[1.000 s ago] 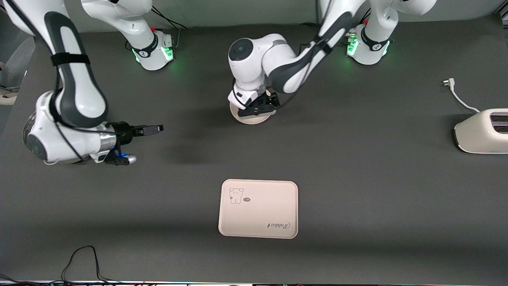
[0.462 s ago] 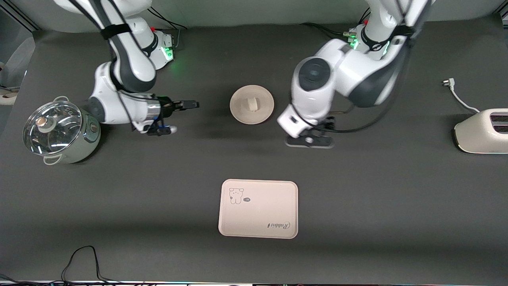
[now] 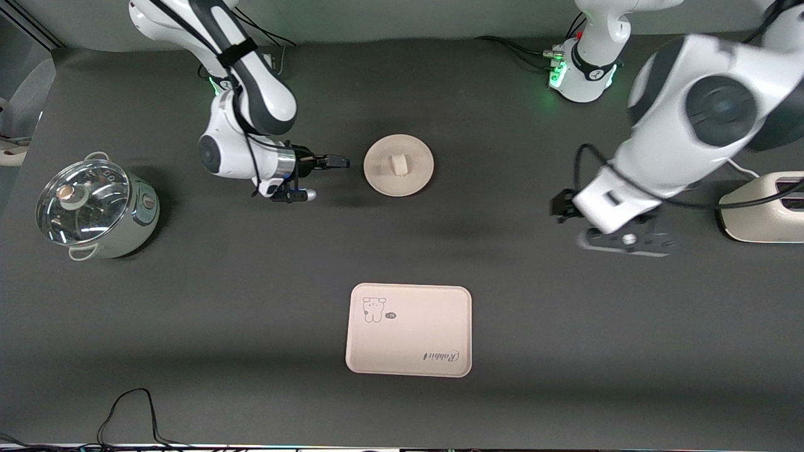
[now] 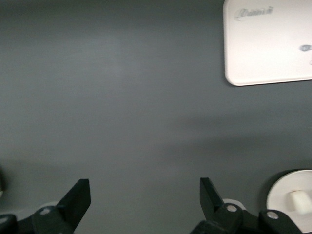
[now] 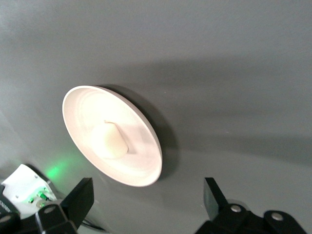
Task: Place bun in plate and plate on tray
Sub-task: 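Raise the left gripper away while the right gripper reaches the plate, then grasp the plate rim with the right gripper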
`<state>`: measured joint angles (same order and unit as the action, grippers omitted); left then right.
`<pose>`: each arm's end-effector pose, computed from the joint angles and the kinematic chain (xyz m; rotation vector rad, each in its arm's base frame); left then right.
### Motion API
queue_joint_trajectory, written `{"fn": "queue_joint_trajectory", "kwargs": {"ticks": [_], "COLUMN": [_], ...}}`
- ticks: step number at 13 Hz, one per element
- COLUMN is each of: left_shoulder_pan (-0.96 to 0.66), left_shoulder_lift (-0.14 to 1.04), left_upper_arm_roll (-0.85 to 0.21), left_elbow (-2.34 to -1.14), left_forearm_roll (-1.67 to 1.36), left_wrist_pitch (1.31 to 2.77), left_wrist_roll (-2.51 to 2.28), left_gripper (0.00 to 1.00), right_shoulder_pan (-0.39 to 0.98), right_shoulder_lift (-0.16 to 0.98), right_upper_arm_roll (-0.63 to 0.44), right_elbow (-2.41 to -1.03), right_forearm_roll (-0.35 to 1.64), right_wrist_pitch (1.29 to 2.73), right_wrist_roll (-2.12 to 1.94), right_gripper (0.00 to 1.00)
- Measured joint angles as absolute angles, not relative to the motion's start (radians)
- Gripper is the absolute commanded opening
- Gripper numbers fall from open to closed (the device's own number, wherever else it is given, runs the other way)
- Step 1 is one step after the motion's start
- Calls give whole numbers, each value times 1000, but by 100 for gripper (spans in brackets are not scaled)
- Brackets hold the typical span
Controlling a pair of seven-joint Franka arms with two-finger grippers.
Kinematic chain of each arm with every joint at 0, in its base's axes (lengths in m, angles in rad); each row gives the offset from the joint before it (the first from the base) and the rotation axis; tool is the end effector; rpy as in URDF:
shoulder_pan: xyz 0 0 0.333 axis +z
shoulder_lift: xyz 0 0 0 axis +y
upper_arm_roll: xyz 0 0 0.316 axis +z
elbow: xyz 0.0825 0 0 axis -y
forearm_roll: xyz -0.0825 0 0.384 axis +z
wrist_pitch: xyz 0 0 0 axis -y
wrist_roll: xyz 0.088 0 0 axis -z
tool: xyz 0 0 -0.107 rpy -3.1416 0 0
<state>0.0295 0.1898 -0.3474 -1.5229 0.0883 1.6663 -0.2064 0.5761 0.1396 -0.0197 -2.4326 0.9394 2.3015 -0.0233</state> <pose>0.5904 -0.1667 0.5503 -3.1044 0.1816 0.0432 0.3865 0.2601 0.2335 -2.5746 0.2119 0.5242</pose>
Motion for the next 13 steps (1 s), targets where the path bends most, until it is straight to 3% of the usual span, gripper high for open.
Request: {"fn": "queue_joint_trajectory", "kwargs": {"ticks": [4, 7, 10, 13], "left_shoulder_pan": [34, 37, 38, 38], "left_shoulder_lift": [73, -45, -102, -101], "left_upper_arm_roll": [-167, -122, -118, -120], "left_elbow": [-1603, -1717, -1759, -1765], "left_forearm_roll": [82, 77, 77, 76], "left_wrist_pitch": [1688, 1725, 1711, 1711], "left_wrist_roll": [-25, -10, -10, -10], "left_gripper": [100, 100, 100, 100], "right_shoulder_pan": [728, 797, 840, 867], "right_shoulder_lift": [217, 263, 297, 312], "right_upper_arm_roll": [-20, -20, -20, -20], "right_elbow": [-2438, -2438, -2438, -2437], "right_forearm_roll": [1101, 1170, 1331, 1371], "right_wrist_pitch": [2474, 2556, 2592, 2625], "right_wrist_roll": [-30, -47, -151, -167], "right_gripper": [99, 98, 94, 78]}}
